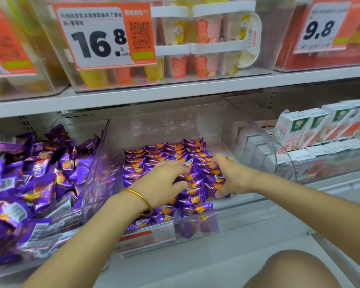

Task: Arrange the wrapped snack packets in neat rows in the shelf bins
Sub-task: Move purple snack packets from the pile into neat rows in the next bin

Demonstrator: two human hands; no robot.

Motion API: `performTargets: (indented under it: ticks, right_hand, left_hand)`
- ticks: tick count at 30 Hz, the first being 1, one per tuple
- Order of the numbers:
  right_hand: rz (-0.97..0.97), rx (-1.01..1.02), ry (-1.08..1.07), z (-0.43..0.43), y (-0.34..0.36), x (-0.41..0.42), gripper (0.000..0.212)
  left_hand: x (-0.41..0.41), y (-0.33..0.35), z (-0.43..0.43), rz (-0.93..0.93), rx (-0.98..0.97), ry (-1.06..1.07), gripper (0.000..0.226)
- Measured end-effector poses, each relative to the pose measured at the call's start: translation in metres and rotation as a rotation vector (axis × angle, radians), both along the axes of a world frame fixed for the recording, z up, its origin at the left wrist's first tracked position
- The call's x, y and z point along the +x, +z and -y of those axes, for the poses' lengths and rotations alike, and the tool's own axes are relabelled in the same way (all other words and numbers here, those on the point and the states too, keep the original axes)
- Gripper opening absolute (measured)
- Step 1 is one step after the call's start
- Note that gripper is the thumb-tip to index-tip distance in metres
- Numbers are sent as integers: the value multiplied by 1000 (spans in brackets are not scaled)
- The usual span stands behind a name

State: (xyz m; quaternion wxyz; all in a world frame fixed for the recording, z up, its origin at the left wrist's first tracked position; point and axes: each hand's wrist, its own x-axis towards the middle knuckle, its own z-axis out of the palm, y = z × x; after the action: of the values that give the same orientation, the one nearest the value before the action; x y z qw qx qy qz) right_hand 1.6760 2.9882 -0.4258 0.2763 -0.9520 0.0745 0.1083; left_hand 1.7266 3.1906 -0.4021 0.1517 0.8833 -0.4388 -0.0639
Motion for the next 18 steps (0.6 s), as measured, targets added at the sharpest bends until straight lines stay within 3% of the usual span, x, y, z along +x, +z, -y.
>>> performTargets:
  ticks: [4,7,13,15,18]
  right_hand:
    - [51,-180,-7,-4,13,-6,60]
    - [239,-289,16,-22,32,-11,55]
    - [700,-50,233,-121,81,-24,31]
    - [750,3,354,-161,94,-25,26]
    - [726,-112,545,-211,98,-11,22]
  left_hand:
    - [-8,28,-25,92,-173,-4,38]
    - [-12,54,-63,191,-324,51,41]
    - [-9,68,-160,253,-460,226,30]
    - [-9,60,-185,239,-422,263,28]
    - [-9,47,-210,203,-345,256,26]
